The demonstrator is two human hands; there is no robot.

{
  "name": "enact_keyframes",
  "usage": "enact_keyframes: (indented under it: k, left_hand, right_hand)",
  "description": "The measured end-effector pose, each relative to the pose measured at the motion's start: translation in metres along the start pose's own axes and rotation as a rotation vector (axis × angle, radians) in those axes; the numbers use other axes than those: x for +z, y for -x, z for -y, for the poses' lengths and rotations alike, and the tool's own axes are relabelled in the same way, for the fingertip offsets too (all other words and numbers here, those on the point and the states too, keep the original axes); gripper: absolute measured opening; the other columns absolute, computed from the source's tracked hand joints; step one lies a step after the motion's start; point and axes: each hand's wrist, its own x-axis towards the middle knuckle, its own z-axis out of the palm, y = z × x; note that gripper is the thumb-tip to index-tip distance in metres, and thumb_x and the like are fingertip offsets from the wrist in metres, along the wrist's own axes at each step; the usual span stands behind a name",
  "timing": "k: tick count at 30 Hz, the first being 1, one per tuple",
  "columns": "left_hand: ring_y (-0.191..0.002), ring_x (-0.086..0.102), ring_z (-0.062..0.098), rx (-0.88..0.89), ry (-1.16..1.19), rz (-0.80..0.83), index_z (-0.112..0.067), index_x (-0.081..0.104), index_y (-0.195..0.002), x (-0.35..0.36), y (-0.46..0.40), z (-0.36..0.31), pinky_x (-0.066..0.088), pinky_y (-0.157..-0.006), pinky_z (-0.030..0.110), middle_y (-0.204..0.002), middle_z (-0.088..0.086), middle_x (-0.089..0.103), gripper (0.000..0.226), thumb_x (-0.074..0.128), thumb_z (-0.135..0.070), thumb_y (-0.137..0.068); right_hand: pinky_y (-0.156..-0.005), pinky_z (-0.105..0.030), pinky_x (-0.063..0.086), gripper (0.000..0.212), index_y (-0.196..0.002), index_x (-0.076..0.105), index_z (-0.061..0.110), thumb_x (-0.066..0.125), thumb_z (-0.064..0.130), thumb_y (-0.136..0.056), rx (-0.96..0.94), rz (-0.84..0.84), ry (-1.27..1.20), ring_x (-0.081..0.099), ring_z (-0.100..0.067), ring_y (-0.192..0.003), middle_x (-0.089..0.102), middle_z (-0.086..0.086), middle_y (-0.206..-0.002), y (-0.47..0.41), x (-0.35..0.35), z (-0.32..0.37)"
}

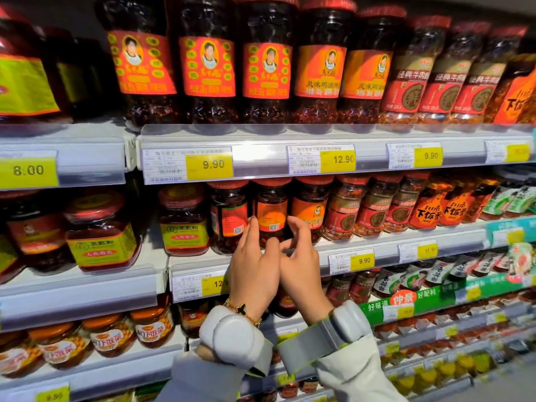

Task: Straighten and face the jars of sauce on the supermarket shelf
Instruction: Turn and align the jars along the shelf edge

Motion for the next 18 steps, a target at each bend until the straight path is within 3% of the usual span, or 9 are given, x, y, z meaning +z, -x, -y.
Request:
enact_keyframes:
  k: [3,12,15,18]
  left_hand:
    - [-0.138,0.027,0.015,-0.014,-0.017,-0.02,-0.024,0.028,-0.143,0.0,-0.003,0.0,0.025,-0.106,0.029,-0.152,-0.003,0.026,0.054,0.041,-0.027,-0.091]
    - [-0.136,0.03,0.016,-0.054,0.032,-0.043,-0.028,0.027,-0.143,0.003,-0.003,-0.001,0.027,-0.103,0.028,-0.152,-0.006,0.026,0.055,0.041,-0.024,-0.09]
    - [-0.136,0.03,0.016,-0.041,0.028,-0.038,-0.028,0.026,-0.144,0.004,-0.002,-0.003,0.028,-0.102,0.028,-0.152,-0.006,0.025,0.055,0.04,-0.023,-0.091]
    - [-0.135,0.031,0.015,-0.049,0.055,-0.06,-0.027,0.03,-0.142,0.003,0.001,-0.004,0.028,-0.103,0.028,-0.151,-0.006,0.027,0.053,0.041,-0.021,-0.091]
  right_hand:
    - [-0.059,-0.017,0.042,0.048,-0.116,0.043,0.029,0.063,0.011,-0.076,-0.011,-0.017,-0.023,0.055,0.0,-0.061,0.055,0.008,-0.062,0.002,0.001,-0.001]
    - [-0.057,-0.011,0.042,0.049,-0.113,0.049,0.033,0.061,0.006,-0.075,-0.062,-0.017,-0.084,0.056,-0.006,-0.059,0.059,-0.003,-0.064,0.009,-0.002,-0.009]
    - [-0.057,-0.012,0.043,0.052,-0.118,0.048,0.034,0.061,0.005,-0.077,-0.061,0.001,-0.087,0.056,-0.005,-0.059,0.061,-0.005,-0.068,0.009,-0.004,-0.01]
    - [-0.06,-0.013,0.044,0.057,-0.127,0.044,0.031,0.062,0.007,-0.078,-0.048,0.03,-0.086,0.056,0.0,-0.061,0.06,0.004,-0.067,0.009,-0.003,-0.01]
